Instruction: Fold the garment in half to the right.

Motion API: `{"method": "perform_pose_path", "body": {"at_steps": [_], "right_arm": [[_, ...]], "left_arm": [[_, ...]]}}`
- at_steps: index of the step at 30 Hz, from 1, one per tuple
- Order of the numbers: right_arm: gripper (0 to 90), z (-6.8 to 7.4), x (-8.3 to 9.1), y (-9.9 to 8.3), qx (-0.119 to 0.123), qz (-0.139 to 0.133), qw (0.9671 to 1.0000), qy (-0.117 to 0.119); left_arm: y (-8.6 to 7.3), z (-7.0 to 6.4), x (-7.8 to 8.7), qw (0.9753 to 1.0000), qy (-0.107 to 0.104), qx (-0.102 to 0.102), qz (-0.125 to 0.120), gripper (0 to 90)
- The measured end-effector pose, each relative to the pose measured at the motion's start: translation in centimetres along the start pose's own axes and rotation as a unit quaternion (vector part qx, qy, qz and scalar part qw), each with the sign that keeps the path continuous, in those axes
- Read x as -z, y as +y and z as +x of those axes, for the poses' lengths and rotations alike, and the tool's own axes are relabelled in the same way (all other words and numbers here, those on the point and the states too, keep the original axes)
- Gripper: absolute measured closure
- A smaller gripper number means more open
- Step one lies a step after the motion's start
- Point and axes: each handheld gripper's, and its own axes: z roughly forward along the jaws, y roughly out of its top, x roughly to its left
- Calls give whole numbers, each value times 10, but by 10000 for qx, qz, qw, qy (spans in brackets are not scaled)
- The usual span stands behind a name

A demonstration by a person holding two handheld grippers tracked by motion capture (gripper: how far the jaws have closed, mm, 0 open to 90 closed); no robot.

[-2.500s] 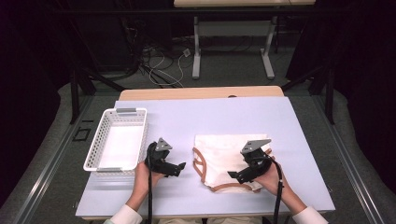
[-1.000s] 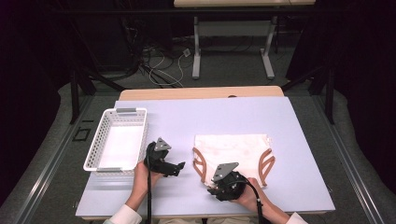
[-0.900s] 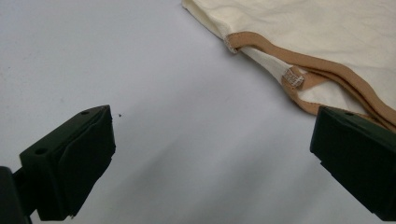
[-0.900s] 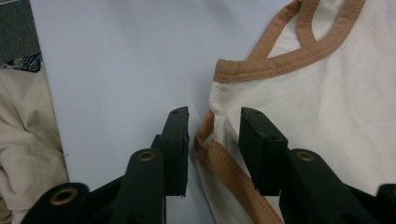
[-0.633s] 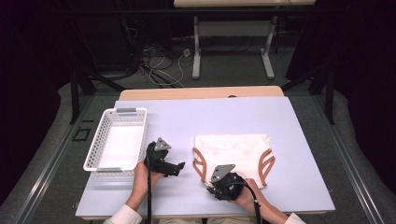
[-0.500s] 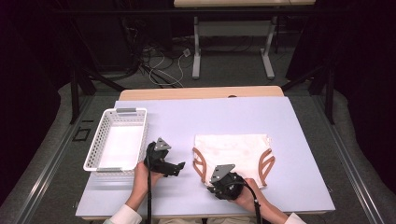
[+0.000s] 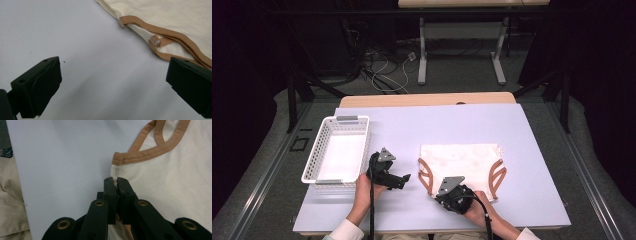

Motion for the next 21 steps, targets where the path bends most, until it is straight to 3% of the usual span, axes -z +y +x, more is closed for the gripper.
{"method": "perform_pose_path", "body": {"at_steps": [9,15,21], "right_arm": [[869,-3,13,3,-39,-158,9999,-6],[869,-1,13,3,-32,-138,9999,-36],[869,-2,13,4,27,-106,9999,-22]], "left_arm": [[4,-2,-3,10000,-12,-71,2,4],[16,-3,-6,10000,-28,-68,45,4],[27,-2,-11,9999,-117,90,49,3]]}}
